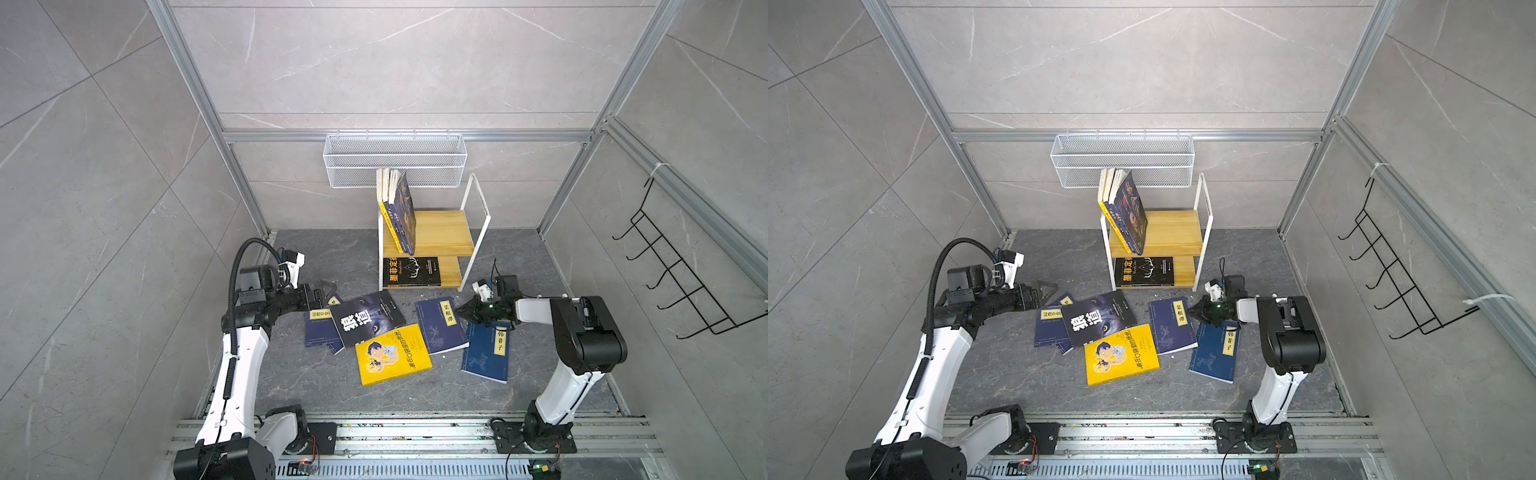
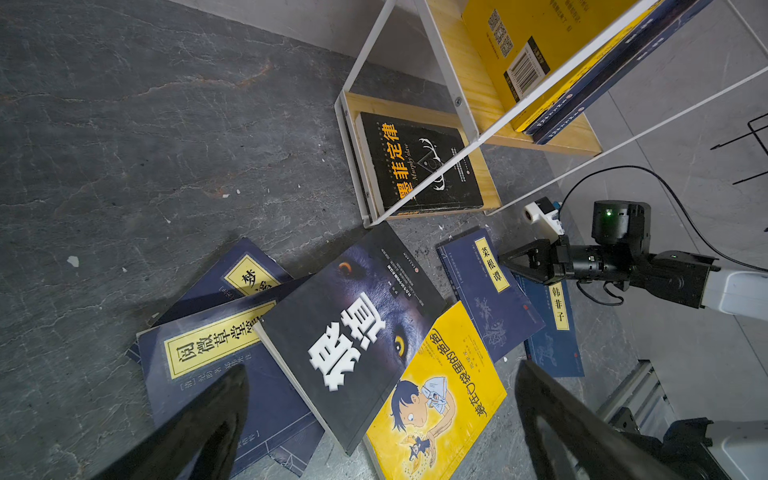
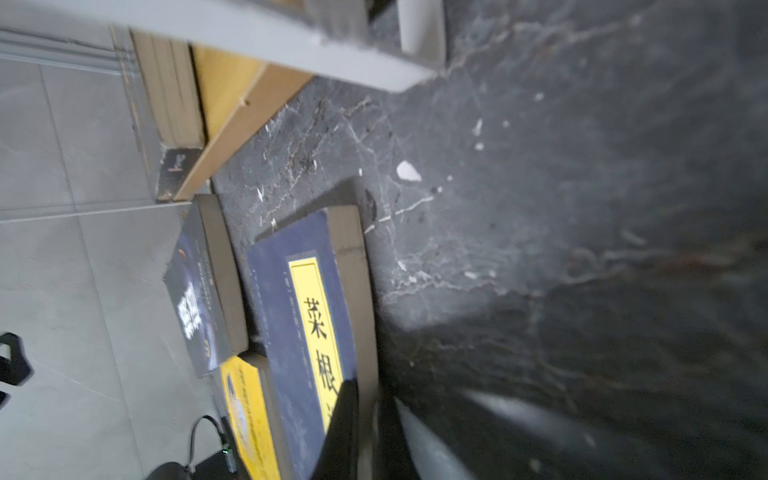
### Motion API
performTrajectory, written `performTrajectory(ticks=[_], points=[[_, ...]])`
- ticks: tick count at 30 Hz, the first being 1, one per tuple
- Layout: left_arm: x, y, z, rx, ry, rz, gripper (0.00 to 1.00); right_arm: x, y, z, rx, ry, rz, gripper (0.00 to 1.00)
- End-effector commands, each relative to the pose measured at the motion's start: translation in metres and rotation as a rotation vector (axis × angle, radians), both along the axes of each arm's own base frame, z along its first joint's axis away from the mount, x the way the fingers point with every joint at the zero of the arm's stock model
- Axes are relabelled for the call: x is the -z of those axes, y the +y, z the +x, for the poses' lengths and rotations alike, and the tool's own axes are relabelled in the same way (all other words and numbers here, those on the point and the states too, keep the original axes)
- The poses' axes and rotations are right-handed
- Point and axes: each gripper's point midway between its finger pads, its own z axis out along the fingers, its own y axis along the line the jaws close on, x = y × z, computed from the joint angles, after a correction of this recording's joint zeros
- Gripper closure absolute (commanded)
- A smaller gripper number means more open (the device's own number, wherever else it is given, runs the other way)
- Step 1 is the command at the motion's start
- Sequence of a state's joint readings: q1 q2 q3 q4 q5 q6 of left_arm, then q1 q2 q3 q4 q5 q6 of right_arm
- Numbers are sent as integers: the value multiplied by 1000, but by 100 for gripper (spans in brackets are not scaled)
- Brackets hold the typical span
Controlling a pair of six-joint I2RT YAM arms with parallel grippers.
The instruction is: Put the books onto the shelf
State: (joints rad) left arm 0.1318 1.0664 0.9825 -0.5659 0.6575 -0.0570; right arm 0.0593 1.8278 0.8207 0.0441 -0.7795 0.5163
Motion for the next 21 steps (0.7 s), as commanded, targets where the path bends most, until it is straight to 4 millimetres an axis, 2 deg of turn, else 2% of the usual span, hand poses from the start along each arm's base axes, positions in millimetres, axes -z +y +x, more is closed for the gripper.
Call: performTrajectory(ticks=[1, 10, 17, 21], points=[[-12, -1, 4, 10, -46, -18, 0, -11, 9, -2, -16, -14, 67, 100], [-14, -3, 3, 29, -52, -11, 0, -52, 9, -14, -40, -111, 71, 100], [-26, -10, 3, 99, -92, 33, 4, -97, 11, -28, -83, -263, 37, 100], [-34, -20, 0, 159, -123, 43, 5, -122, 22, -39, -141, -356, 24, 100]])
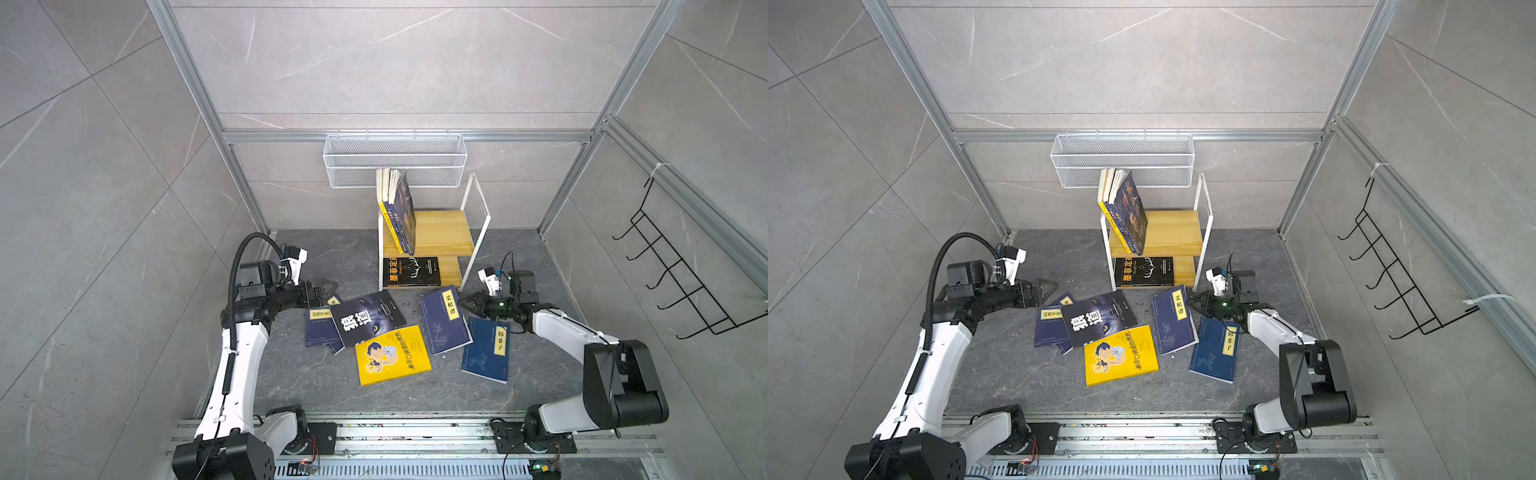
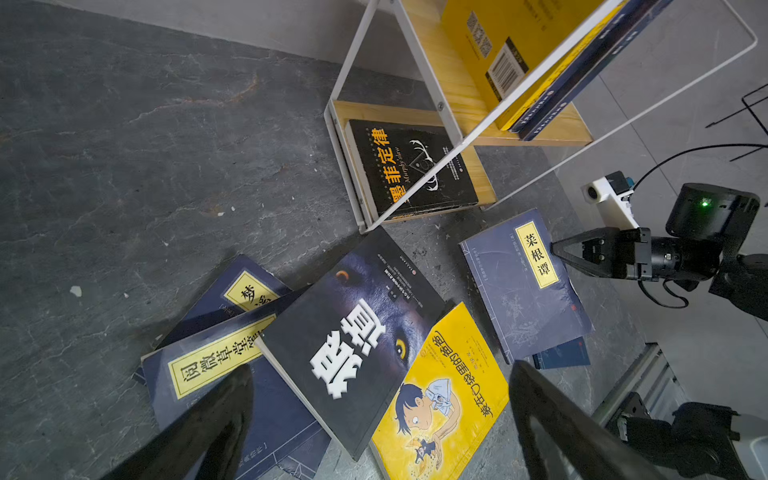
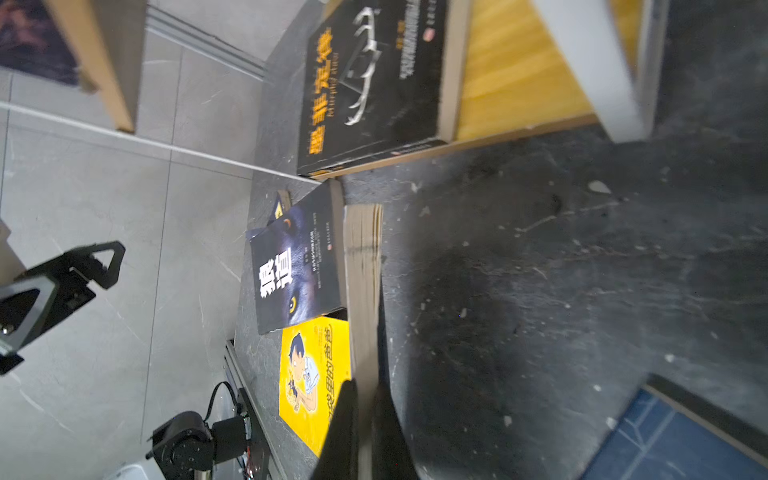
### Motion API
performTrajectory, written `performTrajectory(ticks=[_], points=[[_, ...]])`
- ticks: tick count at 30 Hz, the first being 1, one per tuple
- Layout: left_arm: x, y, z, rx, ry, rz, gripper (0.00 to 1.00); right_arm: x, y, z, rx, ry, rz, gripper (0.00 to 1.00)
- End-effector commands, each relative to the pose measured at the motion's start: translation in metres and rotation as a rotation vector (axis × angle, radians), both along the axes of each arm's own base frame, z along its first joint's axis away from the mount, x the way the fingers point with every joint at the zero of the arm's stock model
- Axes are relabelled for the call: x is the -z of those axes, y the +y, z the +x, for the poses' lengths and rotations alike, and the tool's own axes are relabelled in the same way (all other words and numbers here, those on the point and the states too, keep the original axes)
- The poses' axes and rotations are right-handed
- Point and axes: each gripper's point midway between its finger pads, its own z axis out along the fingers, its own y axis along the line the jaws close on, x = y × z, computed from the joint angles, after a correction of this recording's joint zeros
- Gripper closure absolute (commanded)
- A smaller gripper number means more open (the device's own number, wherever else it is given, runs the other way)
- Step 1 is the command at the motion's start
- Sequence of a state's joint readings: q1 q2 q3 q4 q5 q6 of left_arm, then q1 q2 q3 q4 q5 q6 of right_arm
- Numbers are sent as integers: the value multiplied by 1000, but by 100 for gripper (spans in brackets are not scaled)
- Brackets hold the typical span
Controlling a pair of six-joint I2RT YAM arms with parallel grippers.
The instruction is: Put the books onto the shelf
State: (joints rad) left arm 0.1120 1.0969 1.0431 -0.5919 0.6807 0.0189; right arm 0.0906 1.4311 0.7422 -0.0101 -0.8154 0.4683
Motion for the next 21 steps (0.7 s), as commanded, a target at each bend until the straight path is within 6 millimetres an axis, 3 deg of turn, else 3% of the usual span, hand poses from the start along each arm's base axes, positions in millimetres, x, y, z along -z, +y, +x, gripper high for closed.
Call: performTrajectory(ticks=[1, 8, 11, 17, 21], points=[[-21, -14, -4, 104, -82, 17, 5, -22, 13, -16, -74, -75, -12, 100], [-18, -32, -7, 242, -160, 61, 4, -75, 52, -47, -236, -239, -29, 100], [-17, -50, -19, 347, -166, -30, 6, -94, 74, -60, -309, -299, -18, 100], [-7, -84, -37, 526, -185, -116, 6, -116, 114, -68, -405, -382, -3, 100], [-3, -98, -43, 620, -225, -69, 2, -125, 137, -70, -474, -426, 1, 100]])
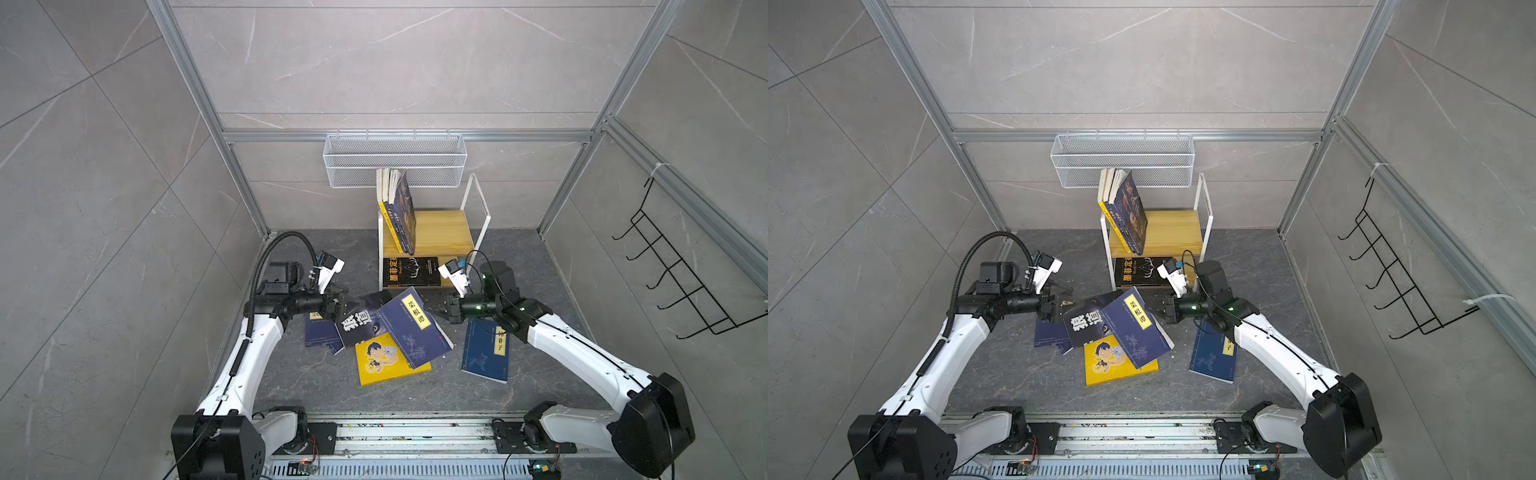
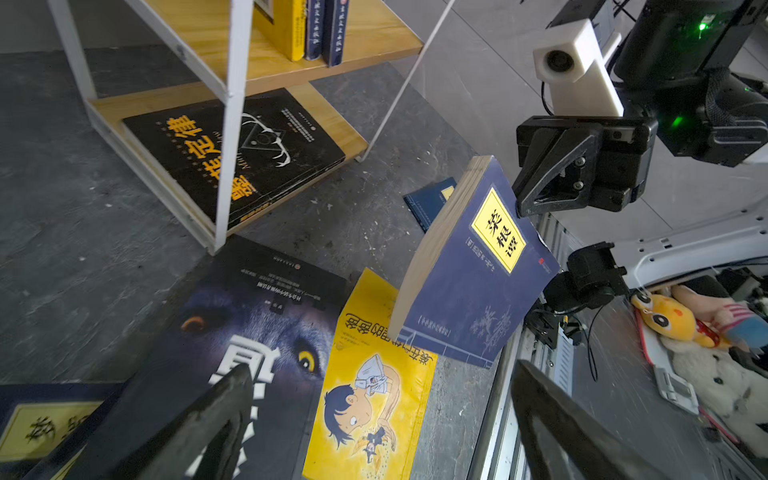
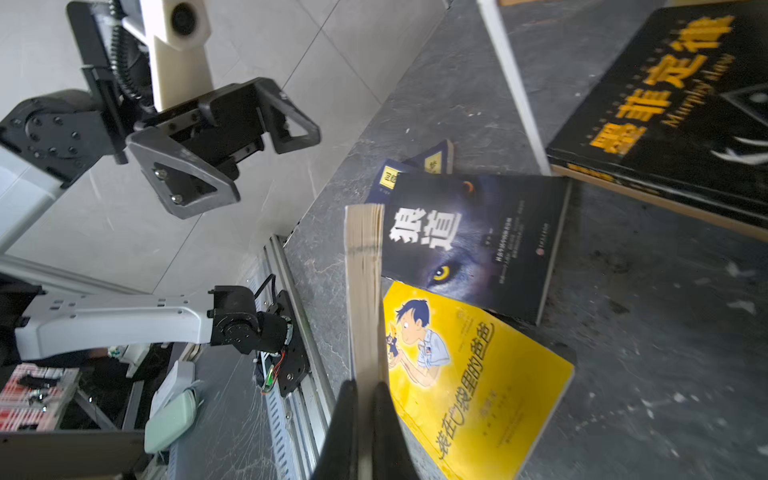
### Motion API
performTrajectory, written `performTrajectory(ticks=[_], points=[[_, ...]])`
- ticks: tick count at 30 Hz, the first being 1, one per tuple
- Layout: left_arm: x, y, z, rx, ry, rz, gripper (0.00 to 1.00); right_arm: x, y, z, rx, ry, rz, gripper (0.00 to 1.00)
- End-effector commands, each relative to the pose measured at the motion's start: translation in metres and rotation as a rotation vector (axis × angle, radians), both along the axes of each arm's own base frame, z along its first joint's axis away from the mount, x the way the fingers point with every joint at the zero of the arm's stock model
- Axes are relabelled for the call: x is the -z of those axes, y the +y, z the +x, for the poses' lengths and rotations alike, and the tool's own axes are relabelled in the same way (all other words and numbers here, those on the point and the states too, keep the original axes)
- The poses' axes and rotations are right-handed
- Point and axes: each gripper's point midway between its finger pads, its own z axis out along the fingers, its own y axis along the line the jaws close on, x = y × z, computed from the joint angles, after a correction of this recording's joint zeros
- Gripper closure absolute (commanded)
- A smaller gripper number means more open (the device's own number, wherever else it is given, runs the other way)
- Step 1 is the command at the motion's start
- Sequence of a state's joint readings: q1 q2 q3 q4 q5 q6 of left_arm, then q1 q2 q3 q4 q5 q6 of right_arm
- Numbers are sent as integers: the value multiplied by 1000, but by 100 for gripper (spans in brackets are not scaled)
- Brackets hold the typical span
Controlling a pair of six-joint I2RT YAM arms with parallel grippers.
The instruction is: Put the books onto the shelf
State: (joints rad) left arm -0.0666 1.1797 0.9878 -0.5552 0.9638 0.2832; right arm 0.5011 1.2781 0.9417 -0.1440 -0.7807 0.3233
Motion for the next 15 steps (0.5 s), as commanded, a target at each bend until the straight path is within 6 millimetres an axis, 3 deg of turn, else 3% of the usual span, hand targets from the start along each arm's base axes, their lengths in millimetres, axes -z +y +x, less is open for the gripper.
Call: performTrajectory(ticks=[1, 8, 11, 15], points=[[-13, -17, -6, 132, -124, -8, 2, -20, 18, 6, -45, -89, 18, 100], [0, -43, -13, 241, -54, -17, 2, -32, 46, 2, -128, -131, 30, 100], [-2, -48, -14, 256, -4, -42, 24, -34, 53, 1, -151, -123, 36, 100], [-1, -51, -21, 278, 43, -82, 66, -38, 59, 3, -154, -125, 39, 100]])
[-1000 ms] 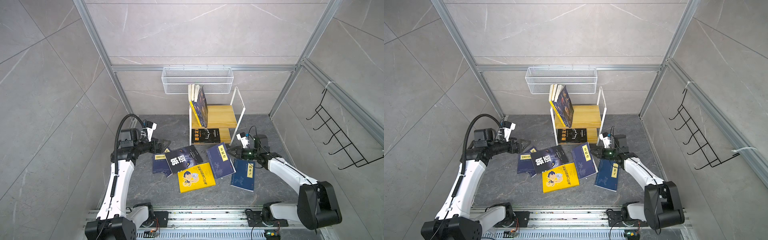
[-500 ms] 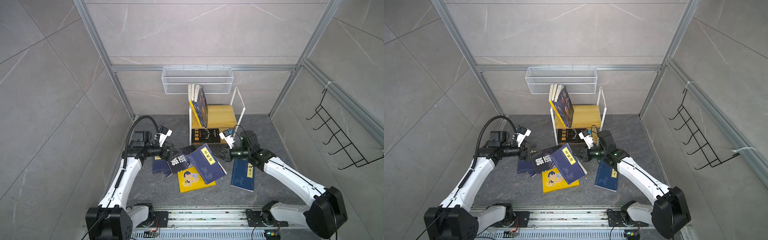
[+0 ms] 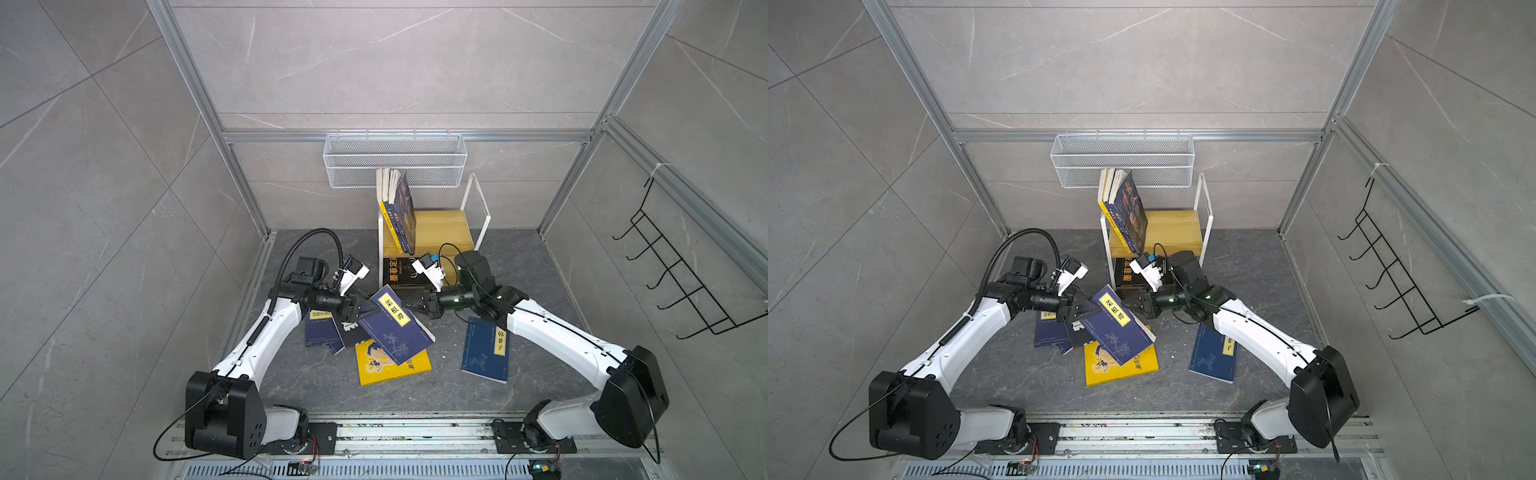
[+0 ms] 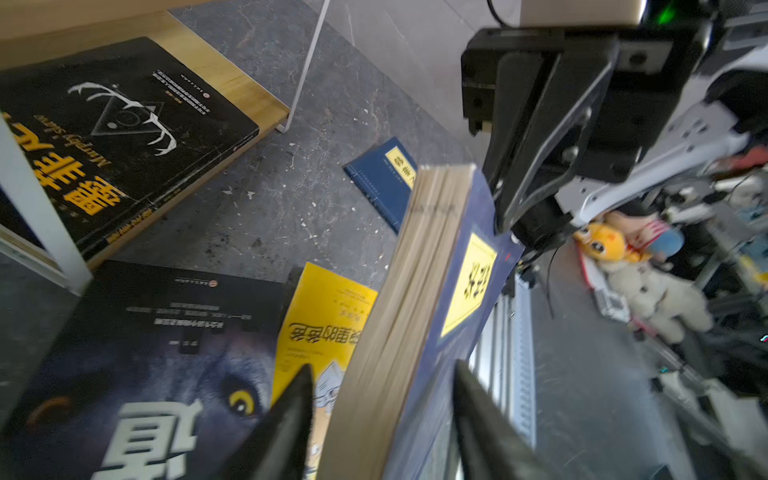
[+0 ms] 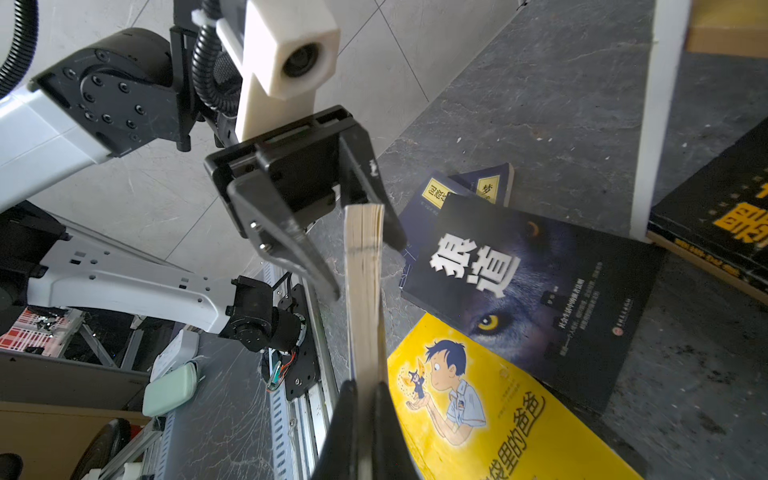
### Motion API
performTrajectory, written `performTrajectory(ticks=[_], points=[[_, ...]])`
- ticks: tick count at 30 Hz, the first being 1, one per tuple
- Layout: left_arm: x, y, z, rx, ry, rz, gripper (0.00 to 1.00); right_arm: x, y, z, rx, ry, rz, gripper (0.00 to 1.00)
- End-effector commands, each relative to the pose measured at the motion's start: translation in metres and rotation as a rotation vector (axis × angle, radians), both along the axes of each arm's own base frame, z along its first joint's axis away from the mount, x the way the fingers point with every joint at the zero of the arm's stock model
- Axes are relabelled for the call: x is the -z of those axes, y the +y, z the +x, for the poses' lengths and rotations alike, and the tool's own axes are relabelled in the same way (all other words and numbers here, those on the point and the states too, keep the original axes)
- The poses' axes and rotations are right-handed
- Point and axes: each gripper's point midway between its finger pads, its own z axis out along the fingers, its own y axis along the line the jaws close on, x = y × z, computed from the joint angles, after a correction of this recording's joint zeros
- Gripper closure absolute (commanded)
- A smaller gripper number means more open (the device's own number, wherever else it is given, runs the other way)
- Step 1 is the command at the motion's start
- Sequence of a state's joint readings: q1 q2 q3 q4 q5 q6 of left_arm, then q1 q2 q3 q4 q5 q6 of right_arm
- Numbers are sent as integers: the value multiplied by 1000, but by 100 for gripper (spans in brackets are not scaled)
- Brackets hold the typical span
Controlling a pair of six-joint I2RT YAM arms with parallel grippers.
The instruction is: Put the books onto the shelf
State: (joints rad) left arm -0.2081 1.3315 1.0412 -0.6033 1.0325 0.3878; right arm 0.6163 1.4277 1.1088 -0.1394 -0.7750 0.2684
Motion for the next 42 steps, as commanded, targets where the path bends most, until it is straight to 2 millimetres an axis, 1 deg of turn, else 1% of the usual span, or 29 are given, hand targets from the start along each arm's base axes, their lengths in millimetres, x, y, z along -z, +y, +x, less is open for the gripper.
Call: performTrajectory(ticks=[1, 3, 5, 6, 7, 8, 9, 10, 12, 14, 16, 18, 20, 23, 24, 26, 28, 30, 33, 35, 37, 40, 42], points=[[-23, -6, -10, 57, -5, -86, 77, -23, 9, 3, -24, -52, 44, 100], [-27, -6, -17, 63, -8, -105, 100, -22, 11, 3, -20, -55, 37, 100], [-29, -4, -22, 46, -27, -108, 100, -18, 9, 8, 27, -79, -5, 100], [-31, -1, -23, 30, -35, -107, 100, -14, 7, 11, 59, -97, -44, 97], [-33, 2, -23, 7, -31, -109, 100, -11, 5, 10, 80, -116, -89, 85], [-34, 5, -21, -17, -24, -110, 100, -9, 3, 10, 96, -137, -122, 75], [-35, 8, -19, -51, -12, -106, 100, -7, 2, 8, 115, -166, -154, 68], [-35, 12, -15, -91, -6, -98, 100, -6, 1, 5, 125, -207, -184, 63], [-35, 20, -10, -166, 13, -80, 100, -7, 0, 1, 153, -290, -241, 56], [-35, 27, -6, -230, 46, -43, 100, -11, -1, -3, 188, -375, -301, 51], [-36, 32, -10, -262, 81, 1, 100, -14, 3, -12, 201, -440, -338, 47], [-38, 36, -14, -283, 94, 14, 100, -12, 11, -22, 204, -523, -393, 44], [-41, 42, -11, -334, 137, -25, 100, -5, 22, -31, 207, -629, -476, 42], [-47, 58, 8, -457, 283, -158, 100, 5, 40, -39, 218, -777, -584, 39], [-46, 64, 13, -496, 320, -182, 100, 9, 49, -45, 209, -816, -591, 39], [-46, 70, 19, -544, 363, -190, 100, 16, 66, -50, 195, -859, -576, 39], [-44, 74, 21, -576, 402, -177, 100, 20, 79, -50, 207, -881, -562, 39], [-40, 77, 24, -605, 458, -190, 100, 24, 88, -49, 214, -923, -575, 39], [-31, 81, 27, -649, 530, -213, 100, 30, 94, -42, 245, -995, -609, 40], [-26, 88, 30, -698, 570, -216, 100, 31, 99, -37, 274, -1017, -584, 40], [-22, 93, 32, -730, 595, -204, 100, 34, 103, -33, 265, -1036, -586, 41], [-19, 93, 34, -738, 624, -207, 100, 40, 108, -21, 273, -1061, -615, 43], [-18, 92, 33, -733, 648, -219, 100, 39, 111, -13, 298, -1072, -609, 44]])
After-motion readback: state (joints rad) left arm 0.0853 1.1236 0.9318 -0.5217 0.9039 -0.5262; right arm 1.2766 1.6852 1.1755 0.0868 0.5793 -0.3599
